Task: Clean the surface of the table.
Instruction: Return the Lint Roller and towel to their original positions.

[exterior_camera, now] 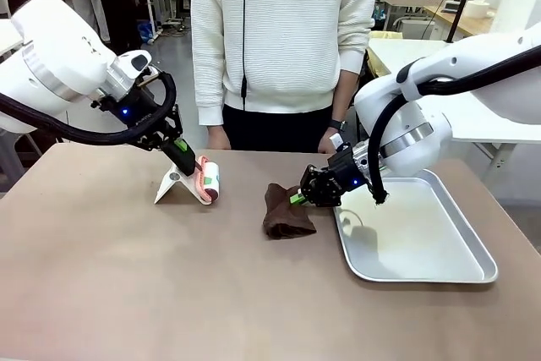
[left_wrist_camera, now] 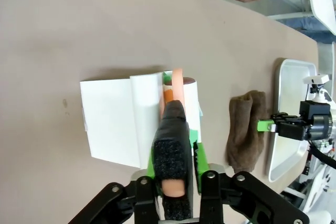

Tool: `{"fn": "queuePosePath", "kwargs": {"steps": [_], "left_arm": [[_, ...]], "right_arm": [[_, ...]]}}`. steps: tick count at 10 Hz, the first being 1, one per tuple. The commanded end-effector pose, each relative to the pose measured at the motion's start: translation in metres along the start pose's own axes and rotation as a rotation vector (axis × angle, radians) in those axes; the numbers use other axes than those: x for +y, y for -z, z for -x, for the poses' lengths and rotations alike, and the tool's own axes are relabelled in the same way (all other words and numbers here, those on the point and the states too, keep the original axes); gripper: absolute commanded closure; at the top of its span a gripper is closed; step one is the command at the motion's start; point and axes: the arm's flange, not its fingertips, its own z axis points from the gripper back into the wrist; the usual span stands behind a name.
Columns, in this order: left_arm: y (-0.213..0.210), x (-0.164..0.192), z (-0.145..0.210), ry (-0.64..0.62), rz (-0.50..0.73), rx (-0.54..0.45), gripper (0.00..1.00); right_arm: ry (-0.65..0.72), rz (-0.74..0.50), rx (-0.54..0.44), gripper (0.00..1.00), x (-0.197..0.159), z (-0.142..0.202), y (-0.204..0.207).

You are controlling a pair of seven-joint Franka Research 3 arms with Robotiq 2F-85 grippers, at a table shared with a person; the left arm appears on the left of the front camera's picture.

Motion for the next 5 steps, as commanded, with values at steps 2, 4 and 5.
{"fn": "queuePosePath", "kwargs": {"steps": [2,4,5], "left_arm": [[-0.0051,0.0004,-0.0054,-0.027,-0.038,-0.021,0.0],[-0.0064,0.0001,-0.0048,-0.027,-0.038,-0.028,0.0],[-0.0065,0.0001,-0.0039,-0.027,-0.035,-0.027,0.0]], "right_arm": [[0.003,-0.032,0.031,0.0,-0.0028,-0.0061,0.0041],[0.005,-0.041,0.034,0.0,-0.0041,-0.0069,0.0041],[0.005,-0.044,0.033,0.09,-0.0048,-0.007,0.0042]]}}
